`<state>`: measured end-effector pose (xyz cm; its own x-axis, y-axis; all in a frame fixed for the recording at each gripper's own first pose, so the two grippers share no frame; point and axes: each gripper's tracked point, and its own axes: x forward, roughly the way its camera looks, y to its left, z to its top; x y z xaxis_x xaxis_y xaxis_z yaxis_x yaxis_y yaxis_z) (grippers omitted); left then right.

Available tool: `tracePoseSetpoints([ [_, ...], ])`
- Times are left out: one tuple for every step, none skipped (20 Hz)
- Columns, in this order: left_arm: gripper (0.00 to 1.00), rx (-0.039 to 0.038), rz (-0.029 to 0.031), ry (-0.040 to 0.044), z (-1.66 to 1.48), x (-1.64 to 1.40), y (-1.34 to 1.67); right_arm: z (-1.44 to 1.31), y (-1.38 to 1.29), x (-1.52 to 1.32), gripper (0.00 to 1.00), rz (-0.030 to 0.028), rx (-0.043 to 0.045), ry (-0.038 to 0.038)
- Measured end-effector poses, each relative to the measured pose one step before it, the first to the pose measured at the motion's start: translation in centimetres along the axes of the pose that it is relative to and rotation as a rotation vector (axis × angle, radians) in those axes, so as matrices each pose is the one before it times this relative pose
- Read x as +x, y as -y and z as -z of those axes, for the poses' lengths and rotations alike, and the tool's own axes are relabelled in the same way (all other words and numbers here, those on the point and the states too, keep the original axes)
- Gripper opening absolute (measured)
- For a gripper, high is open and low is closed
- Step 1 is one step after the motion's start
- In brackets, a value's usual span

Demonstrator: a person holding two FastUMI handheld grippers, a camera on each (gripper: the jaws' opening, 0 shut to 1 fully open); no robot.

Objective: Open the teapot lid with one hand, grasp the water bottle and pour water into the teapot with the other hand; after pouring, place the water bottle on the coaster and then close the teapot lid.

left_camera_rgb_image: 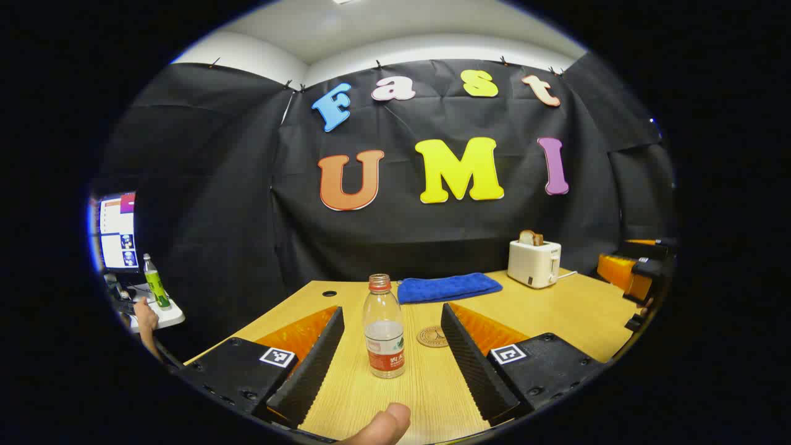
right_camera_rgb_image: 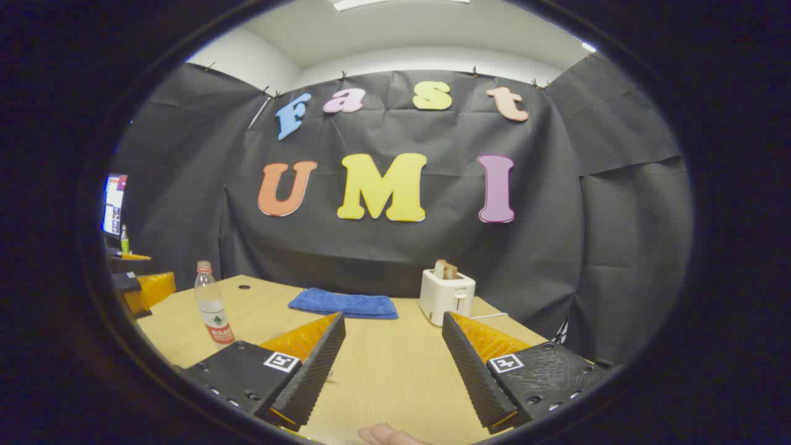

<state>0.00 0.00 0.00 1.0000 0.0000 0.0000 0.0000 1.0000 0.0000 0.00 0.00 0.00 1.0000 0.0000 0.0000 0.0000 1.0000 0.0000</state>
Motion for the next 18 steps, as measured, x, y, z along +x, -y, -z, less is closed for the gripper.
tracePoseSetpoints([
  [0.99, -0.00680, -0.01732, -0.01361, 0.384, 0.220, -0.596, 0.179, -0.075, 0.137, 0.98, -0.00116, -0.00537, -0.00651],
  [0.99, 0.00199, -0.01766, -0.01043, 0.375, 0.175, -0.592, 0.565, -0.105, 0.239, 0.97, -0.00283, 0.00024, -0.01642],
  [0.99, 0.00809, -0.00131, -0.00473, 0.242, 0.144, -0.127, 0.108, -0.076, 0.136, 0.96, -0.00568, 0.00809, -0.00759],
  [0.99, 0.00637, -0.00452, -0.01196, 0.238, 0.206, 0.019, 0.085, 0.096, 0.070, 0.95, -0.00292, 0.01062, -0.00576],
  [0.99, 0.00307, -0.01319, -0.00893, 0.309, 0.204, -0.269, 0.040, 0.224, 0.062, 0.95, 0.00291, 0.00682, -0.00434],
  [0.99, -0.00099, -0.00842, -0.00307, 0.132, 0.098, -0.399, 0.110, -0.036, -0.008, 0.93, 0.00076, 0.00085, -0.00269],
  [0.99, -0.00635, 0.00025, -0.00454, 0.124, 0.046, -0.022, -0.125, -0.048, -0.022, 0.93, -0.00248, -0.00218, 0.00210],
  [0.99, -0.00474, 0.00811, -0.00617, 0.030, -0.018, 0.319, -0.012, -0.012, 0.070, 0.95, 0.00189, -0.00253, 0.00303],
  [0.99, 0.00079, 0.00881, -0.00045, 0.027, 0.015, 0.191, -0.017, 0.048, 0.032, 0.95, 0.00170, -0.00358, 0.00104],
  [0.99, 0.00278, 0.00088, 0.00375, -0.050, -0.095, -0.049, 0.141, -0.043, 0.060, 0.95, -0.00179, -0.00338, -0.00264],
  [0.99, 0.00228, 0.00085, 0.00146, 0.021, 0.079, 0.017, 0.106, -0.086, 0.063, 0.95, -0.00180, 0.00010, -0.00068],
  [0.99, -0.00069, 0.00459, -0.00260, 0.036, 0.079, 0.170, 0.146, -0.071, 0.161, 0.95, -0.00164, 0.00005, -0.00293],
  [0.99, -0.00218, 0.00339, -0.00226, 0.192, 0.018, -0.053, 0.215, -0.173, 0.167, 0.95, -0.00345, -0.00081, -0.00363],
  [0.99, 0.00098, 0.00234, -0.00287, 0.156, 0.088, 0.045, 0.269, -0.214, 0.257, 0.95, -0.00377, -0.00200, -0.00132],
  [0.99, 0.00463, 0.00071, -0.00348, 0.108, 0.163, 0.084, 0.156, -0.229, 0.304, 0.93, -0.00358, -0.00361, 0.00041],
  [0.99, 0.00510, 0.00058, -0.00337, 0.140, 0.107, 0.034, 0.330, -0.309, 0.508, 0.95, -0.00724, -0.00222, -0.00136],
  [0.99, 0.00081, 0.00035, -0.00165, 0.104, 0.174, 0.060, 0.333, -0.358, 0.477, 0.95, -0.00874, 0.00042, 0.00167],
  [0.95, -0.00265, 0.00124, -0.00271, 0.217, 0.182, -0.012, 0.272, -0.372, 0.421, 0.95, -0.00792, 0.00809, 0.00883],
])
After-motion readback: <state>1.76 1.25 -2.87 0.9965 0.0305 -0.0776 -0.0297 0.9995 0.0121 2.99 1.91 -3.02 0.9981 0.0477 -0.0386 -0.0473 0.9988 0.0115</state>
